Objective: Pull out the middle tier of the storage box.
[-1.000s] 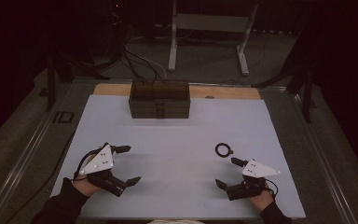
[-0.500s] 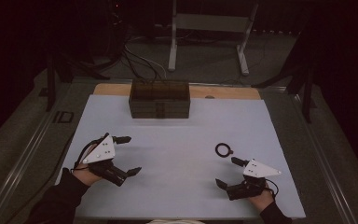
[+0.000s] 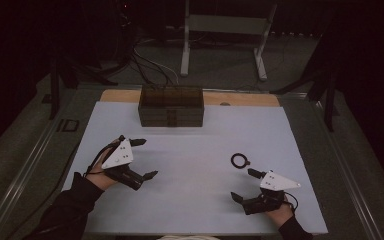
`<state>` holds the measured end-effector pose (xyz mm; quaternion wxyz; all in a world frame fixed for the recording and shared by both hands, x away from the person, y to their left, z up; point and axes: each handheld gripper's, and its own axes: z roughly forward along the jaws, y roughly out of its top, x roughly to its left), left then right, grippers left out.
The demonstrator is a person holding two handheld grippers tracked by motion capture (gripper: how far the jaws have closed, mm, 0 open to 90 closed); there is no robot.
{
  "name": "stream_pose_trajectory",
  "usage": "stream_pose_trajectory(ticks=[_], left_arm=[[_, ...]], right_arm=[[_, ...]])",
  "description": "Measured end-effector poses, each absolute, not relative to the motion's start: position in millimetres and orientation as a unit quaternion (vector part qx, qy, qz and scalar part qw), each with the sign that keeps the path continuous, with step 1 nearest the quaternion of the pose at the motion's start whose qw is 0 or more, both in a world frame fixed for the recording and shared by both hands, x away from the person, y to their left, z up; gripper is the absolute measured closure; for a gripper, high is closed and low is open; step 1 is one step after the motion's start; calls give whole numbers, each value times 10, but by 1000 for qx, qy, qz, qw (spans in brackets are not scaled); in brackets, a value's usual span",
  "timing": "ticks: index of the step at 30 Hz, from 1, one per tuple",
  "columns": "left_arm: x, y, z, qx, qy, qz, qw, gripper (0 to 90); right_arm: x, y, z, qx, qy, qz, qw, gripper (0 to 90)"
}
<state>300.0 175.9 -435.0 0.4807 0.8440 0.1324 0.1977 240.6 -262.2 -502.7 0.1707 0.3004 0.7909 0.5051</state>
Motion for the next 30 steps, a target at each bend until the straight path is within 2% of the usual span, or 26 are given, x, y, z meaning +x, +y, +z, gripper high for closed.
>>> stream_pose_trajectory(ticks=[10,30], left_arm=[[3207,1632,-4345,860,127,230,437,10],[3419,1367,-4391,891,121,253,357,10]], right_arm=[[2406,-2621,-5030,300,792,504,170,0],[2411,-2618,-5034,302,792,503,166,0]])
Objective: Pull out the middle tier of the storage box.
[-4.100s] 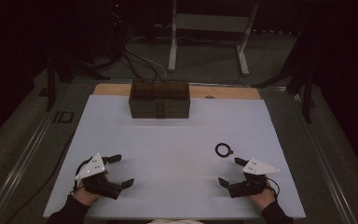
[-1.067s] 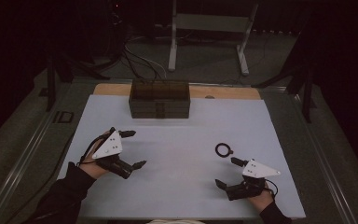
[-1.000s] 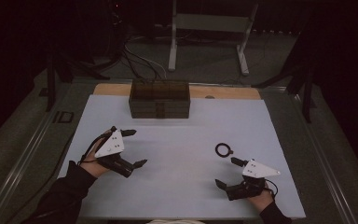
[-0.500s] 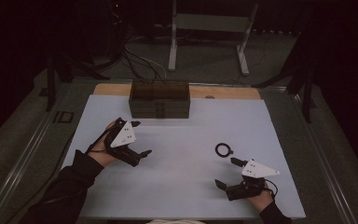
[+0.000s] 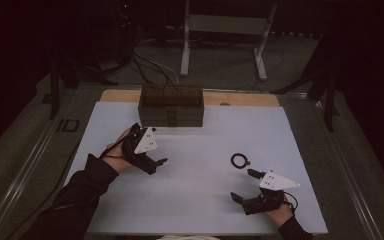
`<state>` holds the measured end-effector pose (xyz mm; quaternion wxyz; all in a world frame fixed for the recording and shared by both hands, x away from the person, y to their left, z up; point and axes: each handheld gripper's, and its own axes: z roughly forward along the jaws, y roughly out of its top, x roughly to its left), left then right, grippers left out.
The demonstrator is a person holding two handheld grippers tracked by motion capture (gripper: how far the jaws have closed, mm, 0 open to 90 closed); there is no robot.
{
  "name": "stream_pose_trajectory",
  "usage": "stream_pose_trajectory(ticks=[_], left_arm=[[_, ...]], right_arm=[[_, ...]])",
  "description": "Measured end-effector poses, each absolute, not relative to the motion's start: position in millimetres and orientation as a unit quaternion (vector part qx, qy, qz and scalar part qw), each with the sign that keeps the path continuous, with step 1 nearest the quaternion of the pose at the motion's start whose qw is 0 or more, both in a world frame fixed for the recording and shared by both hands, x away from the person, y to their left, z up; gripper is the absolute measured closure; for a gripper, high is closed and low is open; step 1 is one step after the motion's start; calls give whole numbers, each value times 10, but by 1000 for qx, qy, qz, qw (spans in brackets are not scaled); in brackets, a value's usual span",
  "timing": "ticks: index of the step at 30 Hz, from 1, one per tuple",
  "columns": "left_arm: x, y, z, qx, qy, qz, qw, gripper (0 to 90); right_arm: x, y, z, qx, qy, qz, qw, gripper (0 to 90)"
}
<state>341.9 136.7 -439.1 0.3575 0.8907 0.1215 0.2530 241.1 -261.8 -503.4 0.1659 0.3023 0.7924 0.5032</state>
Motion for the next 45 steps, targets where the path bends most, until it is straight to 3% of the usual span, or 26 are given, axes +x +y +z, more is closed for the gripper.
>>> stream_pose_trajectory(ticks=[22,33,45], left_arm=[[3634,1157,-4508,902,112,303,288,10],[3750,991,-4636,910,85,338,225,10],[3878,962,-4778,906,104,370,175,10]], right_arm=[[2409,-2625,-5031,302,791,506,164,0],[2412,-2634,-5033,305,790,506,163,0],[2416,-2628,-5037,305,791,506,159,0]])
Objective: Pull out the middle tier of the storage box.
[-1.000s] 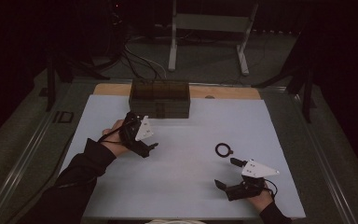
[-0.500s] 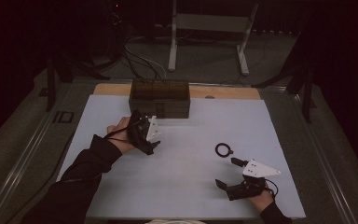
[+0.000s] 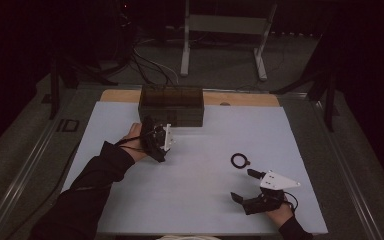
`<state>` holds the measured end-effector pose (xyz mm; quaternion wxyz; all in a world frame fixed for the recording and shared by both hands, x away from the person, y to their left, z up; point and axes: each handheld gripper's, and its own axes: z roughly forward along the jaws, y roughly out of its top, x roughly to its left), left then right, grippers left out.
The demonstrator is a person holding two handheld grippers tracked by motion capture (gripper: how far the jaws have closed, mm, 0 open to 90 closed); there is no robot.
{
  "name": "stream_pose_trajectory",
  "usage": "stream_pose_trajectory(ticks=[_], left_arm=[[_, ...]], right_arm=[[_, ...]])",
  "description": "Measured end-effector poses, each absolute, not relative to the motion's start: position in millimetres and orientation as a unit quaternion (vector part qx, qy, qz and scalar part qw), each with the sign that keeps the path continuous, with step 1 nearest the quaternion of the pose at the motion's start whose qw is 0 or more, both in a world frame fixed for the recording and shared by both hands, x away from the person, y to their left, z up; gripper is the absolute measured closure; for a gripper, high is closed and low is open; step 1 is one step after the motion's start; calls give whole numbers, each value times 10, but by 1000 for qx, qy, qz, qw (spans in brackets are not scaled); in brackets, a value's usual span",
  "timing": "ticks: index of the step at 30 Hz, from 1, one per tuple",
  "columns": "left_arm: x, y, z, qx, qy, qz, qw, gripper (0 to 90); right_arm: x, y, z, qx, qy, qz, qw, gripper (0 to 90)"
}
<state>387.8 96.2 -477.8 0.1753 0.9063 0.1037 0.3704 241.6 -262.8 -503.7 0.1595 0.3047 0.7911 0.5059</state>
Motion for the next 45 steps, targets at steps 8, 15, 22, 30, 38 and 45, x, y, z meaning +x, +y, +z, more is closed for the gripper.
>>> stream_pose_trajectory(ticks=[8,15,22,30,38,45], left_arm=[[3930,900,-4865,905,112,384,147,10],[3953,867,-4899,894,89,421,125,10],[3980,818,-4982,885,81,450,85,11],[3996,743,-5043,872,61,482,62,62],[4019,669,-5091,856,38,513,41,167],[4046,648,-5129,848,23,529,24,313]], right_arm=[[2420,-2630,-5042,304,791,506,158,0],[2425,-2640,-5042,308,789,509,153,0],[2425,-2637,-5044,307,790,507,154,0],[2424,-2634,-5046,306,792,506,154,0],[2420,-2637,-5045,305,792,505,155,0],[2418,-2634,-5044,305,793,504,154,0]])
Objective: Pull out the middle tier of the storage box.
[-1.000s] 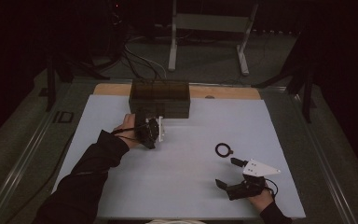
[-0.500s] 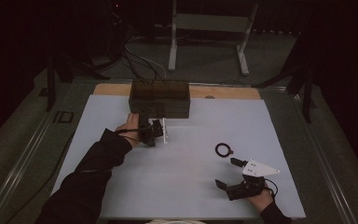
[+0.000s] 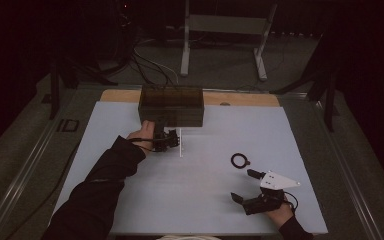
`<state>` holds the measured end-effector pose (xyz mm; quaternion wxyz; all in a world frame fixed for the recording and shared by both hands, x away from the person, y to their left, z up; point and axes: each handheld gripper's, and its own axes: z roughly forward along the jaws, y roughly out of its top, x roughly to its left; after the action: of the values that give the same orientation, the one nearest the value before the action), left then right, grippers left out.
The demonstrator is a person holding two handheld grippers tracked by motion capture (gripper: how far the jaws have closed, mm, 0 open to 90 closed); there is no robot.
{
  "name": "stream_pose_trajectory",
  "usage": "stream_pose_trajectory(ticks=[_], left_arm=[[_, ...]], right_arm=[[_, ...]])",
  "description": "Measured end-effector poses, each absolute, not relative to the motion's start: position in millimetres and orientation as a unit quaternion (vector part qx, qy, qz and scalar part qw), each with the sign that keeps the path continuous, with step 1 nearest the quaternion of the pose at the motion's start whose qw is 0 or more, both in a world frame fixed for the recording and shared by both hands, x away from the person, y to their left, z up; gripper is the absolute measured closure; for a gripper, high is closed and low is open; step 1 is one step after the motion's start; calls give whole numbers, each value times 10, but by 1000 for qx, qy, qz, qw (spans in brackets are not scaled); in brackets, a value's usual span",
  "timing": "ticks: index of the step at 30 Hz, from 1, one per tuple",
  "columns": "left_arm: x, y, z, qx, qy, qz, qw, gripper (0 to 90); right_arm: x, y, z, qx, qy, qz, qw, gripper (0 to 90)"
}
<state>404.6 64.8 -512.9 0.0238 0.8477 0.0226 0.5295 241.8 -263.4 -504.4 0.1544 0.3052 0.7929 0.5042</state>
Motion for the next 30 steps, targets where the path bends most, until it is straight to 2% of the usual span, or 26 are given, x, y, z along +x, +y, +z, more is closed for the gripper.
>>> stream_pose_trajectory(ticks=[10,11,30], left_arm=[[4119,624,-5181,834,4,551,14,483],[4122,618,-5178,835,4,550,9,525],[4234,558,-5286,825,-24,564,-6,714]], right_arm=[[2409,-2641,-5033,305,791,506,157,0],[2409,-2641,-5033,305,791,506,157,0],[2403,-2642,-5029,303,792,505,161,0]])
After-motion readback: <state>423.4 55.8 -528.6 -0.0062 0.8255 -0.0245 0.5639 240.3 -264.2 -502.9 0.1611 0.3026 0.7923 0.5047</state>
